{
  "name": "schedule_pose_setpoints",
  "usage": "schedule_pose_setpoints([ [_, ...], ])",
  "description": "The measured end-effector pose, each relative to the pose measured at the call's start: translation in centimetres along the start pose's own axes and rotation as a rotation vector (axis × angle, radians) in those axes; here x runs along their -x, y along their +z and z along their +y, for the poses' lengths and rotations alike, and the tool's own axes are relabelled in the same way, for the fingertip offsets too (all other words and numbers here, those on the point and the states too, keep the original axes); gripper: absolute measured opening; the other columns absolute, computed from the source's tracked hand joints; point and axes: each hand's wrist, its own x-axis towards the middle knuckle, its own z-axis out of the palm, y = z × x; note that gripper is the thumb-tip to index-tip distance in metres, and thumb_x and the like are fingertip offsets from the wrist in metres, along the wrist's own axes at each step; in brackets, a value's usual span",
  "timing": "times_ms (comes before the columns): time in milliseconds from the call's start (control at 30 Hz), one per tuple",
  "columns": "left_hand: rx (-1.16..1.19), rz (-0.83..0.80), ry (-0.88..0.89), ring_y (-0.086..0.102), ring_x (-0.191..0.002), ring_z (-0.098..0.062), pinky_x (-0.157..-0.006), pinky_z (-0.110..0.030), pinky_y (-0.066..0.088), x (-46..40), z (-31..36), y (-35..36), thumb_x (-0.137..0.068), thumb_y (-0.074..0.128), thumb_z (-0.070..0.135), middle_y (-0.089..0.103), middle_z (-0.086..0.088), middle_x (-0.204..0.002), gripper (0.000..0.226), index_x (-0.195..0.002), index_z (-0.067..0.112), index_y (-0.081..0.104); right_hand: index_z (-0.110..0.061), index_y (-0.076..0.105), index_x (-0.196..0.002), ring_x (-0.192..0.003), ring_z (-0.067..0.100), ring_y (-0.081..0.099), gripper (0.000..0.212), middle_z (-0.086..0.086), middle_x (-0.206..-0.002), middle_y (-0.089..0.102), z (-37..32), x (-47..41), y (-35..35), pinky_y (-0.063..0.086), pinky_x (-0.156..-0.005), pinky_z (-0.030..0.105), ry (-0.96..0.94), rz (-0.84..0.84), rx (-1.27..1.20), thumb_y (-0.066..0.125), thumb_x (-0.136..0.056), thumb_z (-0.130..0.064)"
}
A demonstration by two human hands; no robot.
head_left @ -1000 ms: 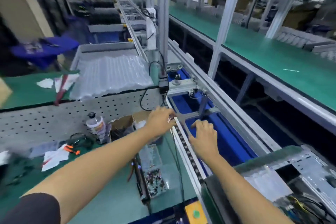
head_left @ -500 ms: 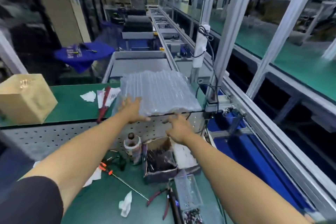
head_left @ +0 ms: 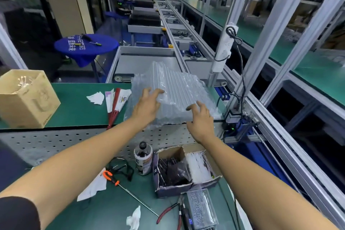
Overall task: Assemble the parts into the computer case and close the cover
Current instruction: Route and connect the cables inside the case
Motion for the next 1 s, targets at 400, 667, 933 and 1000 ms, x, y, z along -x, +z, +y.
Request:
schedule_pose_setpoints([
  [400, 0.610, 0.385, 0.115, 0.035, -0.119, 0.013, -0.096, 0.002, 0.028, 3.6, 10.1, -1.5, -0.078, 0.049, 0.002, 0.035, -0.006, -0.129, 0.054, -0.125, 0.027, 0.039, -0.026, 0.023, -0.160, -0.116, 0.033, 0.056, 0.063, 0.014, -0.138, 0.051, 0.1, 0.7, -3.4, 0.044, -0.093, 0.042, 0.153, 0.045, -0.554, 0.050, -0.104, -0.023],
  [667, 0.723, 0.300, 0.108, 0.037, -0.110, 0.003, -0.090, -0.007, 0.039, 11.3, 19.5, 5.0, -0.077, 0.056, 0.026, 0.028, -0.008, -0.122, 0.055, -0.104, 0.046, 0.012, -0.017, 0.065, -0.098, -0.071, 0.020, 0.075, 0.026, 0.001, -0.087, 0.076, 3.9, 8.2, -8.4, 0.062, -0.067, 0.041, 0.496, 0.076, -1.194, 0.044, -0.099, -0.032],
  [933, 0.720, 0.087, 0.187, 0.033, -0.109, -0.010, -0.085, -0.012, 0.034, 21.8, 32.8, 12.3, -0.080, 0.047, 0.034, 0.025, -0.005, -0.121, 0.040, -0.108, 0.038, 0.018, -0.024, 0.061, -0.050, -0.044, 0.004, 0.055, 0.025, -0.010, -0.050, 0.059, 15.0, 22.3, -18.6, 0.039, -0.041, 0.016, 0.554, 0.353, -0.977, 0.057, -0.072, -0.011],
  [1000, 0.715, -0.009, 0.240, 0.031, -0.106, -0.006, -0.086, -0.020, 0.038, 24.7, 36.4, 14.3, -0.086, 0.049, 0.029, 0.025, -0.006, -0.125, 0.042, -0.112, 0.038, 0.018, -0.018, 0.059, -0.057, -0.041, 0.000, 0.053, 0.025, -0.011, -0.046, 0.058, 18.4, 27.1, -21.0, 0.038, -0.040, 0.015, 0.615, 0.440, -0.929, 0.062, -0.079, -0.006],
])
